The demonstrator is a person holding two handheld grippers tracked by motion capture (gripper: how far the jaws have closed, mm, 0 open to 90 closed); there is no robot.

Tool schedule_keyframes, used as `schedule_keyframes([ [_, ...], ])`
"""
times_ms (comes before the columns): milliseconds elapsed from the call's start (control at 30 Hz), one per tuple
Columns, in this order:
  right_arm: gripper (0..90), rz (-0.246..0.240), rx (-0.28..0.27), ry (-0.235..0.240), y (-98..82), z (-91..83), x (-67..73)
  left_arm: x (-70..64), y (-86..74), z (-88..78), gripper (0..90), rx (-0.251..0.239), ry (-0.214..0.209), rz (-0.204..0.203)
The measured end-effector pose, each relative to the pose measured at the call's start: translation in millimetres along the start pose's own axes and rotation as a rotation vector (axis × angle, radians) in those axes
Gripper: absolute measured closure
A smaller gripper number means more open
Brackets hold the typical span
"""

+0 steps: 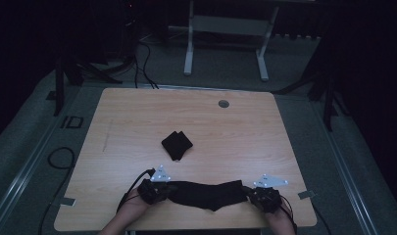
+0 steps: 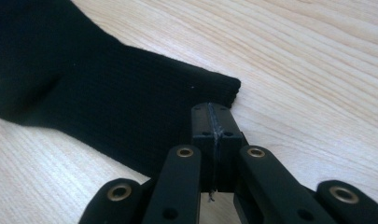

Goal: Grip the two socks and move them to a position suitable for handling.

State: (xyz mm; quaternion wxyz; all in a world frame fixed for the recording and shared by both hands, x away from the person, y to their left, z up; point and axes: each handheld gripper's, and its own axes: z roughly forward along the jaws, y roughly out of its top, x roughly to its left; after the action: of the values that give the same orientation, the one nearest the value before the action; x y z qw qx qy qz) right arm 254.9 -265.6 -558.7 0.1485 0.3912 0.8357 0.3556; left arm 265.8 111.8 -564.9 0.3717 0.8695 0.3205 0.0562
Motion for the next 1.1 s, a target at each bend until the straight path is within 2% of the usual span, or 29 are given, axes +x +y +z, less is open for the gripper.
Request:
schedule_keyframes([
  [400, 89.5, 0.006, 0.000, 0.014, -4.8, -3.2, 3.6, -1.0, -4.3, -3.0, 88.3, -0.003, -0.005, -0.006],
  [533, 83.9, 0.017, 0.007, 0.008, -3.0, -3.3, 2.3, -2.0, -5.9, -4.0, 87.7, -0.005, -0.015, -0.012],
  [667, 83.7, 0.033, 0.009, 0.016, -1.2, -1.6, 0.0, -4.4, -7.6, -4.9, 86.1, -0.006, -0.024, -0.013],
  [700, 83.7, 0.024, 0.008, 0.011, -0.4, -1.5, 0.3, -4.5, -7.9, -5.0, 85.2, -0.009, -0.030, -0.016],
  [833, 80.6, 0.010, -0.001, 0.013, 5.3, -3.4, 1.4, -6.2, -8.4, -7.9, 68.8, -0.017, -0.045, -0.002],
  [900, 79.2, 0.008, -0.026, 0.005, 12.2, -8.0, -0.3, -5.9, -9.6, -11.3, 58.1, -0.037, -0.043, -0.014],
  [1000, 78.9, 0.010, -0.056, 0.005, 22.0, -11.5, -3.5, -5.3, -10.3, -14.0, 53.0, -0.050, -0.039, -0.019],
  [1033, 76.4, 0.003, -0.071, 0.002, 33.7, -11.5, -6.0, -2.1, -13.7, -24.6, 51.7, -0.098, -0.019, -0.025],
  [1100, 74.3, -0.015, -0.083, 0.016, 48.7, -7.9, -7.9, 1.0, -17.4, -30.7, 51.7, -0.124, -0.002, -0.037],
])
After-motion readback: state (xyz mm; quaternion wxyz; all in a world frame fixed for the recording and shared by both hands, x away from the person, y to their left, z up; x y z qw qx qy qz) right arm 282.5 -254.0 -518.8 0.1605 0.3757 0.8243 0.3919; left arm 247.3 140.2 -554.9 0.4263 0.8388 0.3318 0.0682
